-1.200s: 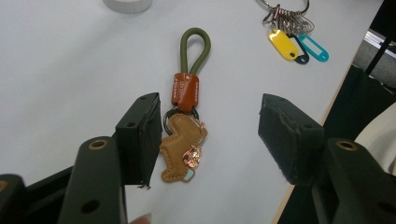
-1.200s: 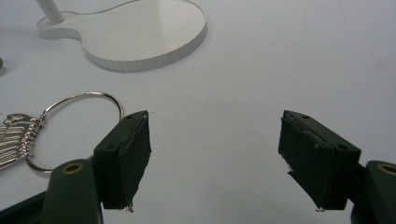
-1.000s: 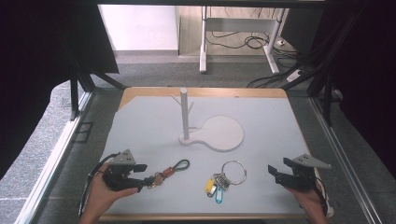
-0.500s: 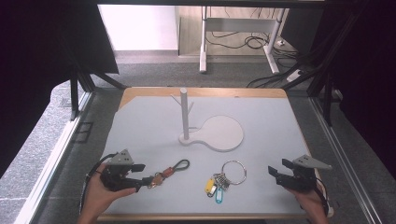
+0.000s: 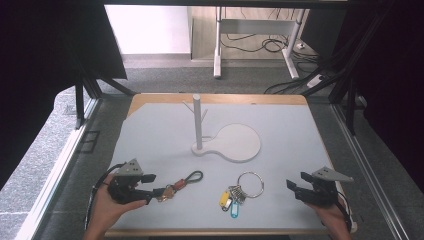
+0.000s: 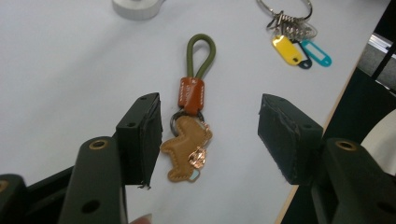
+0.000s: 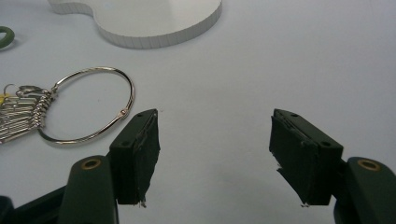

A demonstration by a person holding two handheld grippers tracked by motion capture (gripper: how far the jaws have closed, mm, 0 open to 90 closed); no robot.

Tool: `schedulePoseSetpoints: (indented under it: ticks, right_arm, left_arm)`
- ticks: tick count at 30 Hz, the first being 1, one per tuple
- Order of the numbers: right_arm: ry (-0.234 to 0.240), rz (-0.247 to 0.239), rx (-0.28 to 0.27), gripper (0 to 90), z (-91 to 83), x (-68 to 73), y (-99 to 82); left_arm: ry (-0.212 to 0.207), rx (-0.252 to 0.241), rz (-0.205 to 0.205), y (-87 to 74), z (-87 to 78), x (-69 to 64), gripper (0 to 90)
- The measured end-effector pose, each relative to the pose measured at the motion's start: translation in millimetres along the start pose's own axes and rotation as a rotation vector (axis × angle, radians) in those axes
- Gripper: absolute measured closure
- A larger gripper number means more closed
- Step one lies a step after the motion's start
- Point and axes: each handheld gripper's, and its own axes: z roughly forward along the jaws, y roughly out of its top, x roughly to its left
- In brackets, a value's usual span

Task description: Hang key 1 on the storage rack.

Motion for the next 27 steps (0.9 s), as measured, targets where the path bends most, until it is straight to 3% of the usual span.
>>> schedulePoseSetpoints:
  ticks: [11, 15, 21, 27]
  right_arm:
    - [0.017, -0.019, 0.025, 33.6, 3.8, 3.7, -1.9]
    - [0.015, -0.015, 0.035, 33.7, 4.4, 3.7, -3.8]
    - [0.024, -0.015, 0.044, 33.7, 4.3, 4.5, -5.6]
    - [0.021, -0.018, 0.051, 34.1, 3.7, 3.2, -6.8]
  left_arm:
    - [0.005, -0.038, 0.044, 9.4, -9.6, -14.8, 40.3]
    - [-0.021, -0.054, 0.055, 12.1, -11.6, -18.8, 40.1]
    - [-0.021, -0.036, 0.036, 16.8, -8.6, -13.4, 40.2]
    - [-0.017, 0.007, 0.067, 34.9, -4.2, -13.7, 40.3]
